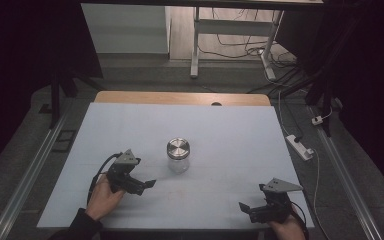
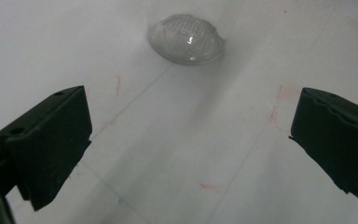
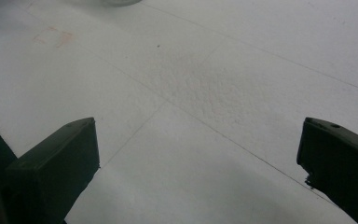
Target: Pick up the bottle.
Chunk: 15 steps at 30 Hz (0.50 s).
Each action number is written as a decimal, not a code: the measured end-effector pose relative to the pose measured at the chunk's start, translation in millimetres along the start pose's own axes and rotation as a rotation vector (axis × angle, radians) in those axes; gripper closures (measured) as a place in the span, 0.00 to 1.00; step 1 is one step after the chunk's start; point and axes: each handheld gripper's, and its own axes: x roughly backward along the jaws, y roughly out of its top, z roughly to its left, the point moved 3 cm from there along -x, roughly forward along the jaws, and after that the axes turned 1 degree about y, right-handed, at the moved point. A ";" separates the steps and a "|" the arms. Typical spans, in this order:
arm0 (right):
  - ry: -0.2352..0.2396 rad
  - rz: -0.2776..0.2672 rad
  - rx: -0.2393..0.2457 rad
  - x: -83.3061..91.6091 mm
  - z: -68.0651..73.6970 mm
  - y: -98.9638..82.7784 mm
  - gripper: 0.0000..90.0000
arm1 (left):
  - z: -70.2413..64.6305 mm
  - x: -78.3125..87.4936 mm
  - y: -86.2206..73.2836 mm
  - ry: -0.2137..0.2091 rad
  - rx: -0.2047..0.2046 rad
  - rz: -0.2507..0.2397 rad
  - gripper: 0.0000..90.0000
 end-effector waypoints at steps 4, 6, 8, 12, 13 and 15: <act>0.000 -0.001 0.000 0.1 -0.1 0.0 0.00 | 1.8 -8.6 9.2 -0.002 -0.010 0.003 0.00; 0.001 -0.001 0.000 0.0 0.0 0.0 0.00 | 3.2 -14.8 16.7 -0.012 -0.012 -0.009 0.00; 0.001 0.000 0.000 0.0 0.1 0.0 0.00 | 3.7 -17.5 19.7 -0.019 -0.014 -0.011 0.00; 0.001 -0.001 -0.001 0.0 -0.1 0.0 0.00 | 4.3 -26.4 27.1 -0.022 -0.019 -0.008 0.00; 0.001 -0.001 -0.001 0.0 -0.1 -0.1 0.00 | 4.6 -29.0 28.9 -0.023 -0.022 -0.007 0.00; 0.001 -0.002 0.000 0.0 -0.2 -0.1 0.00 | 4.4 -34.6 32.9 -0.024 -0.027 -0.005 0.00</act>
